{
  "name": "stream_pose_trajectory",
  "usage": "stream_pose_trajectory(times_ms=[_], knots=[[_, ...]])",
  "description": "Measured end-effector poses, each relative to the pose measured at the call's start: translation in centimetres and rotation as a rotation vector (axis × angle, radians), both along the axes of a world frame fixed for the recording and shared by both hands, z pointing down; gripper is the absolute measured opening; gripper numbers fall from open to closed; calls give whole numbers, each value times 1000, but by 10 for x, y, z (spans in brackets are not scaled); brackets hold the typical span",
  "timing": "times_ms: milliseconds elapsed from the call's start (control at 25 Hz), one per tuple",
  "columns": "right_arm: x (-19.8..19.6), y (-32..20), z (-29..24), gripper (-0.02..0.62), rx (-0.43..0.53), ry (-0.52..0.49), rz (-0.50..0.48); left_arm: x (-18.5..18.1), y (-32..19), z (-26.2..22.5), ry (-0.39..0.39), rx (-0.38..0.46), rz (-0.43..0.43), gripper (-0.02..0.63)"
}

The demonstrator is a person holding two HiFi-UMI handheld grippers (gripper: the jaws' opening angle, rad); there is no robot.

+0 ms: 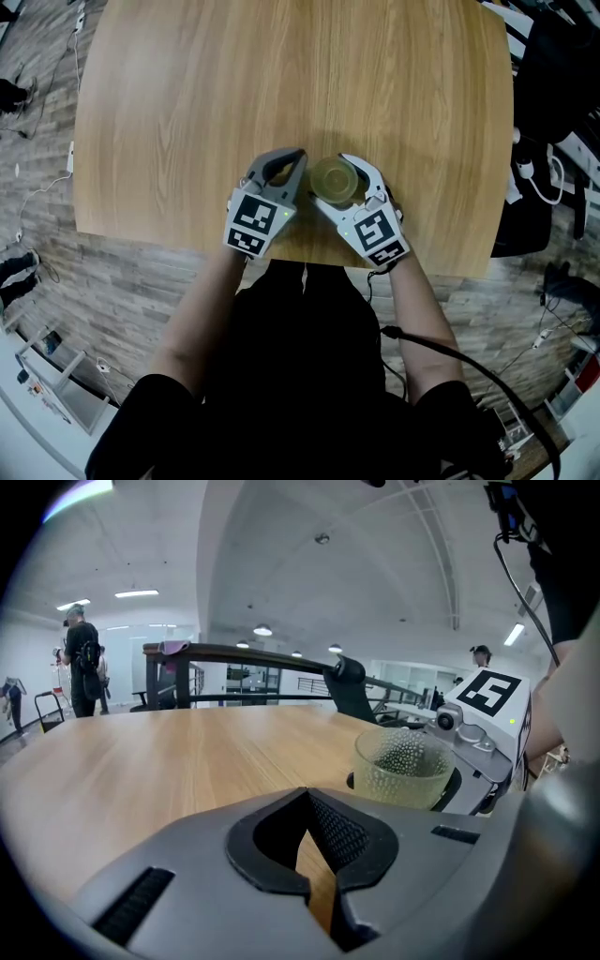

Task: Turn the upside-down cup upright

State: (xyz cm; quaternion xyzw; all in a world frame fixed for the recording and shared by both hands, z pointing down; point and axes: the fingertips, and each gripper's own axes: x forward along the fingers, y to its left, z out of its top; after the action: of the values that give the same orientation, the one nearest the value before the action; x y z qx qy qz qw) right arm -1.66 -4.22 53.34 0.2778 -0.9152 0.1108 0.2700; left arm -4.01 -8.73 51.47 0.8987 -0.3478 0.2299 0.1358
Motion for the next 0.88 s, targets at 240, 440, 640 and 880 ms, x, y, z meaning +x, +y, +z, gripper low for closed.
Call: stream_pose_trajectory(times_ms=[240,440,640,880], knots=[[11,5,3,324,-42,7,24,-2,5,-8,-3,4,-2,8],[21,5,4,350,-46,19,47,2,7,-12,-6,16,14,8],[38,13,1,356,-49,29,81,3,11,-21,-8,25,23,8],[72,45,-11,354,-84,25,164,0,26,-49,10,60,38,8]])
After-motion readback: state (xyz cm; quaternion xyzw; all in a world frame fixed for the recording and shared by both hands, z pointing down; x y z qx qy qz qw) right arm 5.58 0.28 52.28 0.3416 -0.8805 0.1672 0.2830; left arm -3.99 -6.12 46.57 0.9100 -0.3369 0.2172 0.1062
